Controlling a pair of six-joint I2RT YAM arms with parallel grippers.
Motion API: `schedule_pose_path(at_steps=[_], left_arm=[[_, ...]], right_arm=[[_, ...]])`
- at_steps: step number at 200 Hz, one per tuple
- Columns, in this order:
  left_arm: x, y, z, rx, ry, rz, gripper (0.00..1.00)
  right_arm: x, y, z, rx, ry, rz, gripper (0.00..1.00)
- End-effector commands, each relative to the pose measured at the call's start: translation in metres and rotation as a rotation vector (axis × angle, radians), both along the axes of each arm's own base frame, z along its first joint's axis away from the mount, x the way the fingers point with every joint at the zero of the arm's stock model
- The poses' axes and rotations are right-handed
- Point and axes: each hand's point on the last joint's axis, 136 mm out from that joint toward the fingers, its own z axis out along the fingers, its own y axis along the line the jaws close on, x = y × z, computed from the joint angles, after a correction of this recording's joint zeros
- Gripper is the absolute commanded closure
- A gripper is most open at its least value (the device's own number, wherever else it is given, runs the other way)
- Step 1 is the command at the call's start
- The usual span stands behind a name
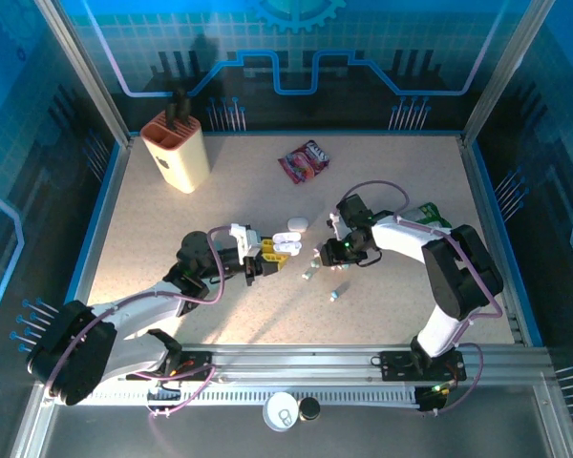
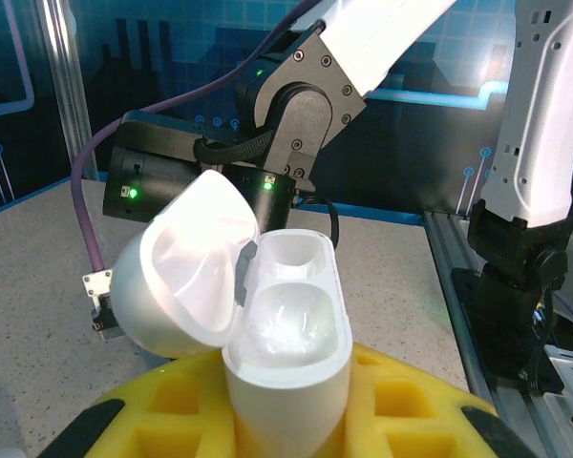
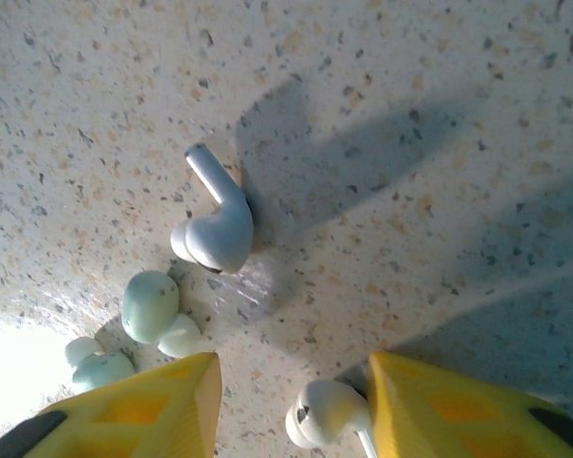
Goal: Insert the wireless bluetooth earbuds into the charging case
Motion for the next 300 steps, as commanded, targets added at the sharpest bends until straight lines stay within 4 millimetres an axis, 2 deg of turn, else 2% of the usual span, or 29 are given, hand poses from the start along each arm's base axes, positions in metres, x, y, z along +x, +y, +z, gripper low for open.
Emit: schedule_pose_path(at_steps=[1,65,110,126,146,182,193,206,222,300], left_arm=[[-0.006,-0.004,0.006,-0.006,-0.052,-0.041,0.85],[-0.007,-0.004,0.004,-0.001,-0.046,-0.046,0.85],[-0.007,-0.005,0.004,-0.002,-0.044,-0.05,0.86],[-0.007,-0.005,0.005,-0.002,-0.047,-0.05,0.86],[-0.007,-0.004,0.004,0.001,-0.046,-0.046,0.86],[-0.005,-0.004,0.003,0.002,-0.051,-0.032,0.86],[-0.004,-0.004,0.003,0.002,-0.052,-0.029,0.86],[-0.004,-0.004,0.004,0.002,-0.054,-0.031,0.86],[-0.004,-0.004,0.003,0.004,-0.053,-0.03,0.86],[-0.004,-0.004,0.003,0.008,-0.052,-0.031,0.86]], right_arm=[[-0.01,-0.003,-0.001,-0.031,0.026,0.033,0.59],[-0.01,-0.003,-0.003,-0.049,0.052,0.052,0.75],[-0.009,-0.004,-0.01,-0.063,0.068,0.052,0.74],[-0.008,-0.004,-0.009,-0.06,0.067,0.049,0.76],[-0.007,-0.003,-0.004,-0.049,0.049,0.046,0.79],[0.0,0.001,0.019,0.035,-0.031,0.014,0.84],[0.001,0.002,0.025,0.067,-0.047,0.009,0.84],[0.002,0.002,0.028,0.087,-0.059,0.005,0.74],[-0.001,-0.002,0.025,0.072,-0.047,0.01,0.71],[-0.018,-0.008,0.001,-0.007,0.066,0.083,0.71]])
